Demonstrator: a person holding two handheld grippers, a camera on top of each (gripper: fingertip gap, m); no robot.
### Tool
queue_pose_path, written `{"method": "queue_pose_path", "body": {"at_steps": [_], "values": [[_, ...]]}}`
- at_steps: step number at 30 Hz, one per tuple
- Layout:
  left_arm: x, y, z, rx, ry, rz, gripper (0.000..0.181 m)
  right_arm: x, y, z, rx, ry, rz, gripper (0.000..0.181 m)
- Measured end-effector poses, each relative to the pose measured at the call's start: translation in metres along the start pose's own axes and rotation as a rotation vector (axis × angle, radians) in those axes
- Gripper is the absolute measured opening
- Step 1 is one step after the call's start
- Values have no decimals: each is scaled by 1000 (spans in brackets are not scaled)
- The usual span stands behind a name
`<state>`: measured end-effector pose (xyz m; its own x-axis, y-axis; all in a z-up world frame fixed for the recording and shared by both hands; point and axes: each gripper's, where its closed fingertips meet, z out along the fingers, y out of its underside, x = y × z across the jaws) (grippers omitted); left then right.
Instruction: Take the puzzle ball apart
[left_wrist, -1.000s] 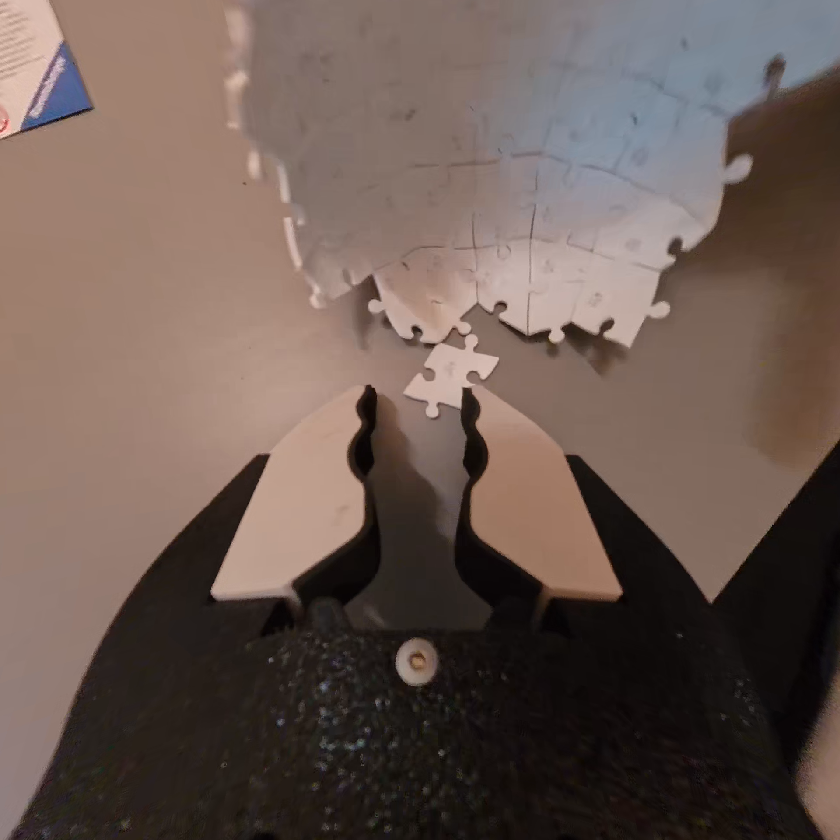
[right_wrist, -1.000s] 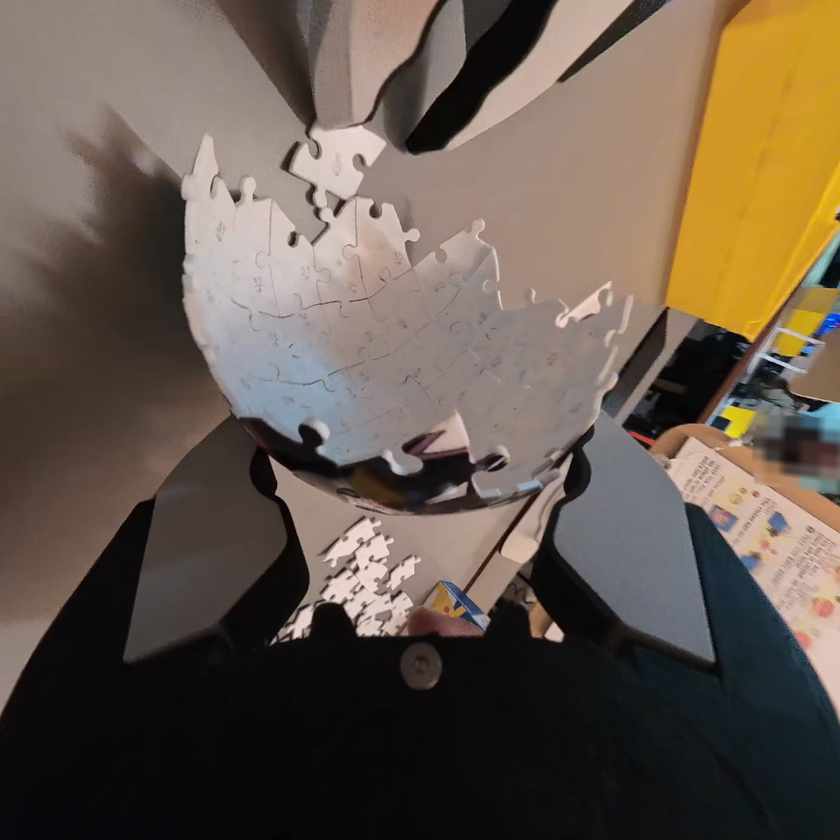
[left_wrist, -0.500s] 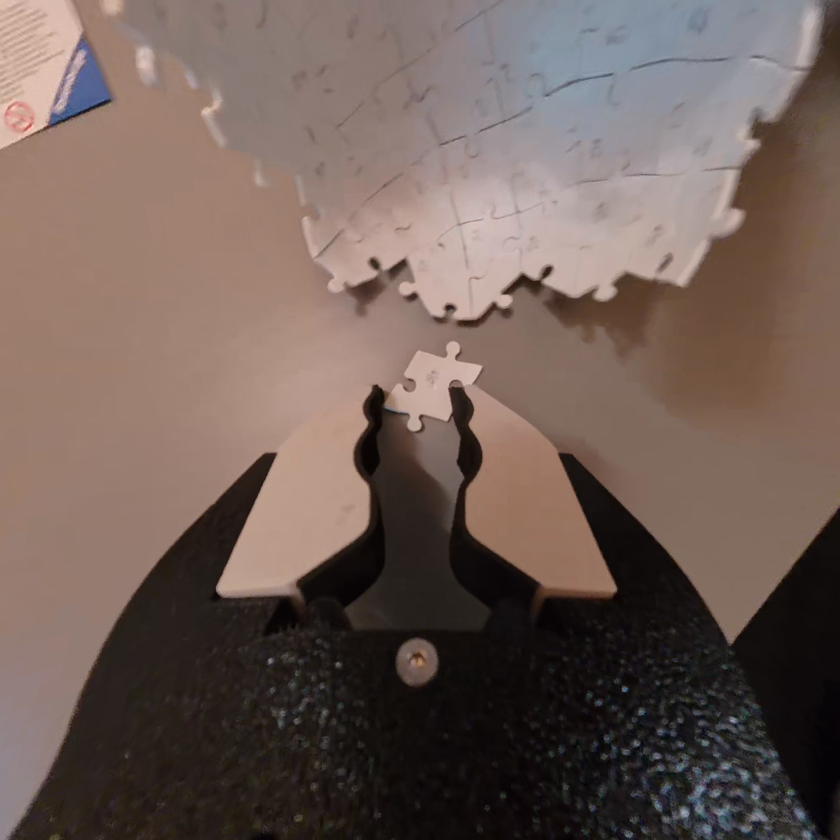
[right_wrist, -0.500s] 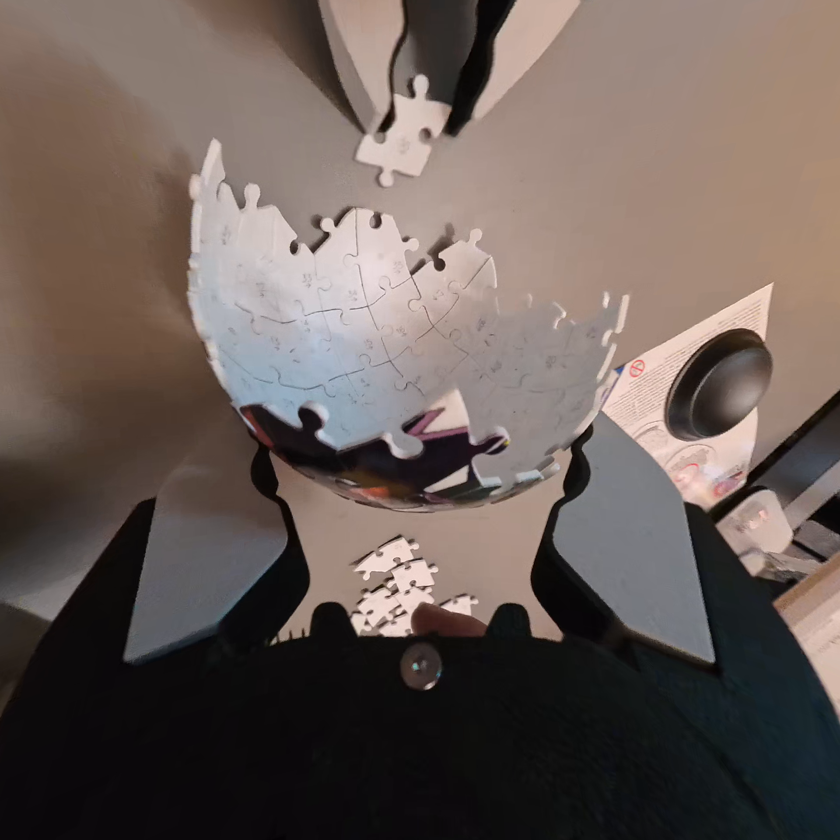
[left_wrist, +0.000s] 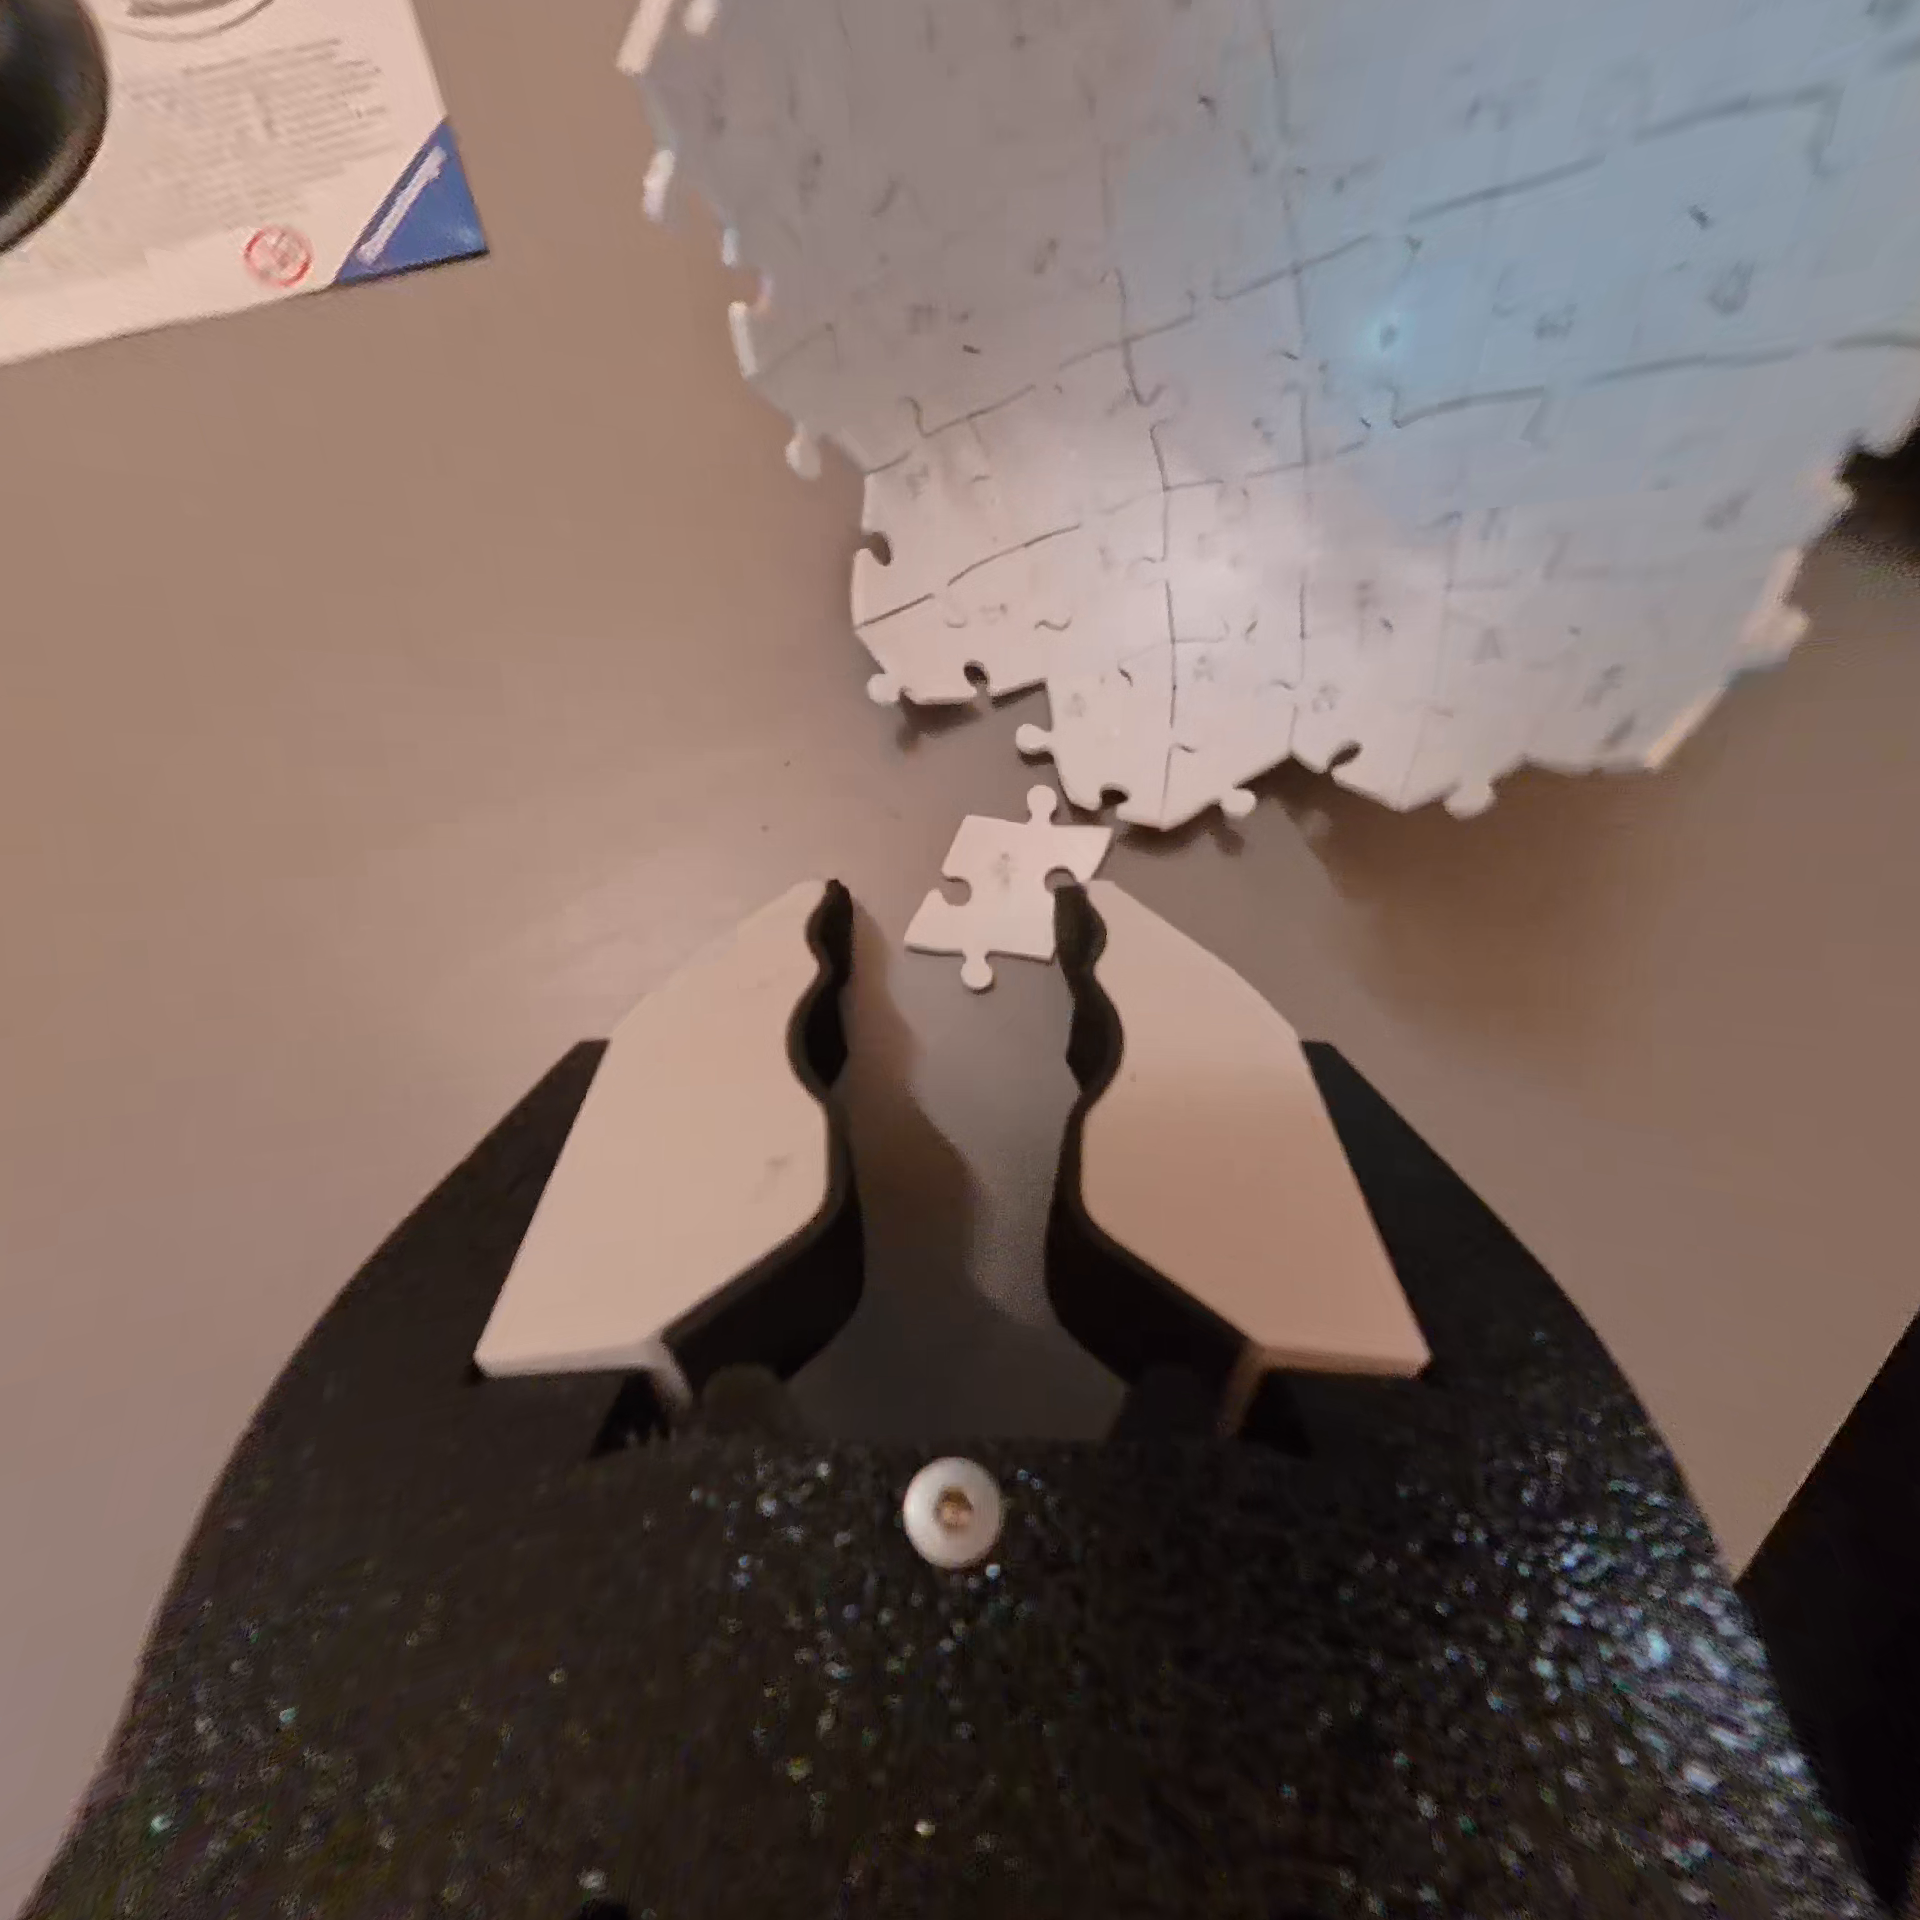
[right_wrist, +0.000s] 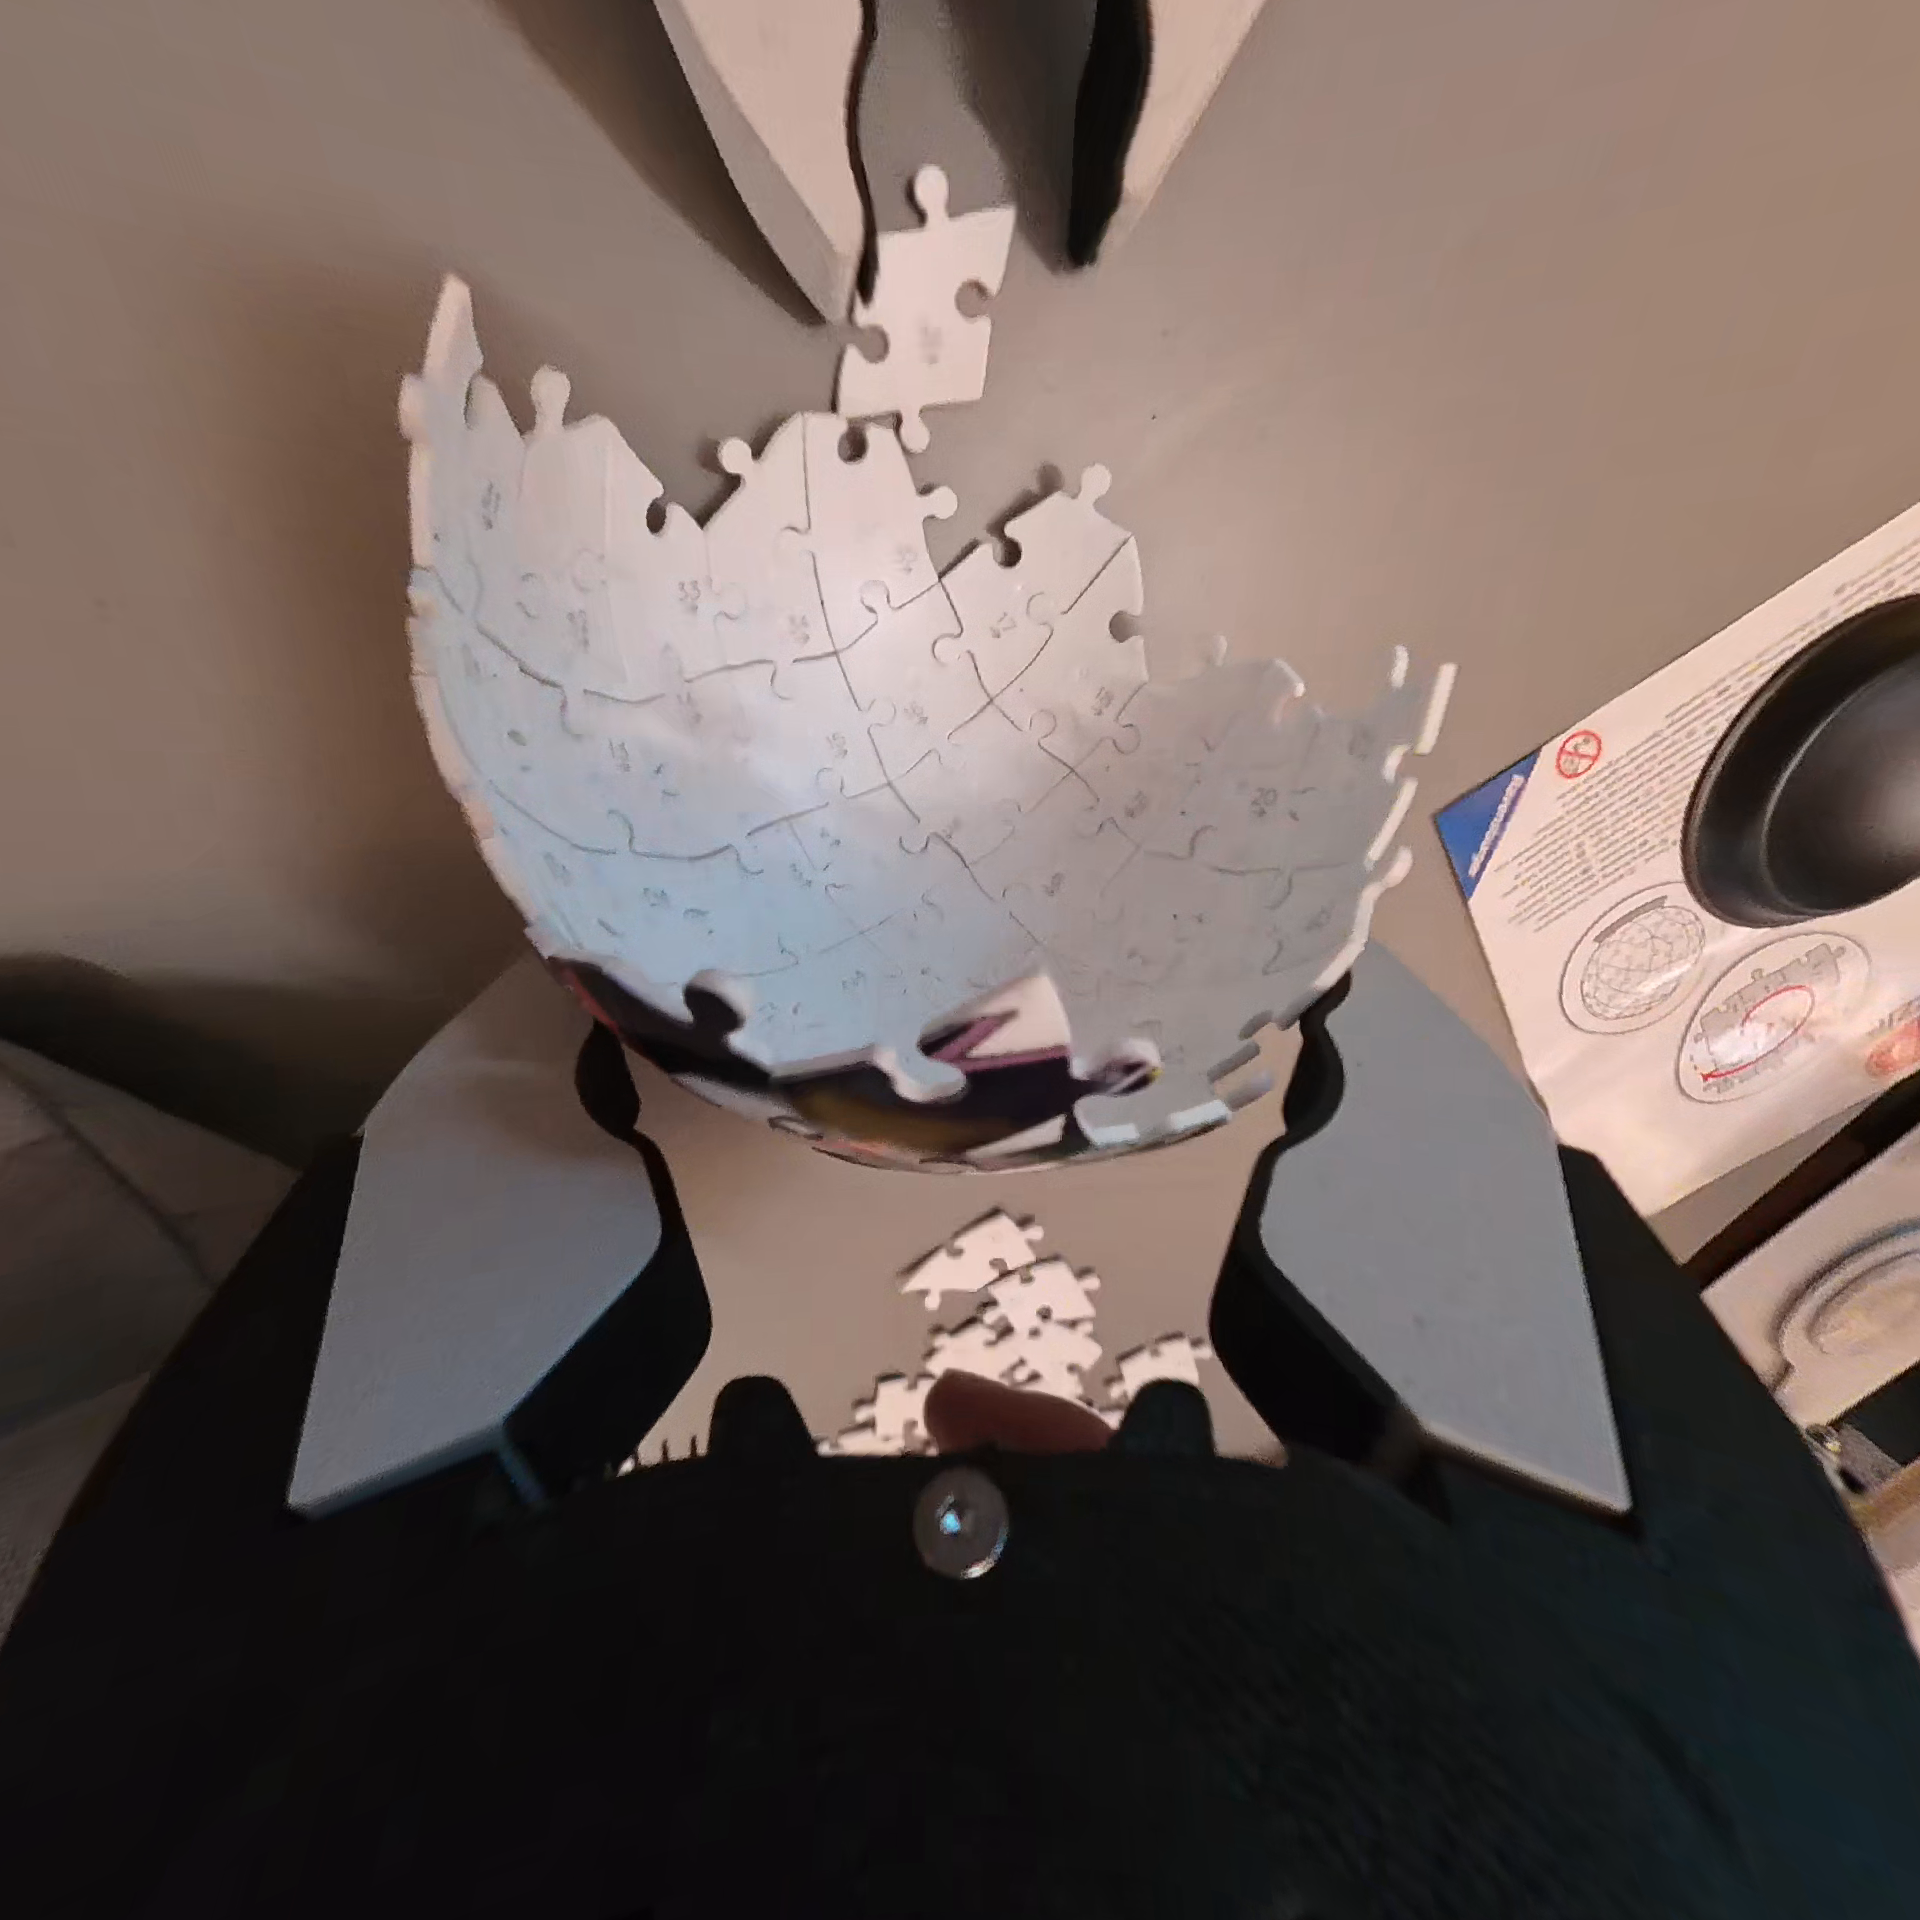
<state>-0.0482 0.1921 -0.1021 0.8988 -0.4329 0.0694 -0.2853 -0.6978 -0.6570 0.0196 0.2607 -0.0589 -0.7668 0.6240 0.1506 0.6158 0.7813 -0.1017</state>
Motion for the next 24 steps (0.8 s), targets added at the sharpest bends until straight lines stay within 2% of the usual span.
{"method": "queue_pose_path", "body": {"at_steps": [3,6,9,13,24], "values": [[2,-1,-1,-25,41,126,34,3,4,-3,-32,23,0,124],[4,4,2,-82,93,163,39,3,4,-3,-40,19,-8,123],[4,3,3,-70,74,214,38,4,6,-2,-52,19,-21,124],[10,0,6,-13,83,209,24,4,5,-2,-50,12,-27,123],[-3,1,-3,19,28,136,23,3,1,-4,-44,26,-57,118]]}}
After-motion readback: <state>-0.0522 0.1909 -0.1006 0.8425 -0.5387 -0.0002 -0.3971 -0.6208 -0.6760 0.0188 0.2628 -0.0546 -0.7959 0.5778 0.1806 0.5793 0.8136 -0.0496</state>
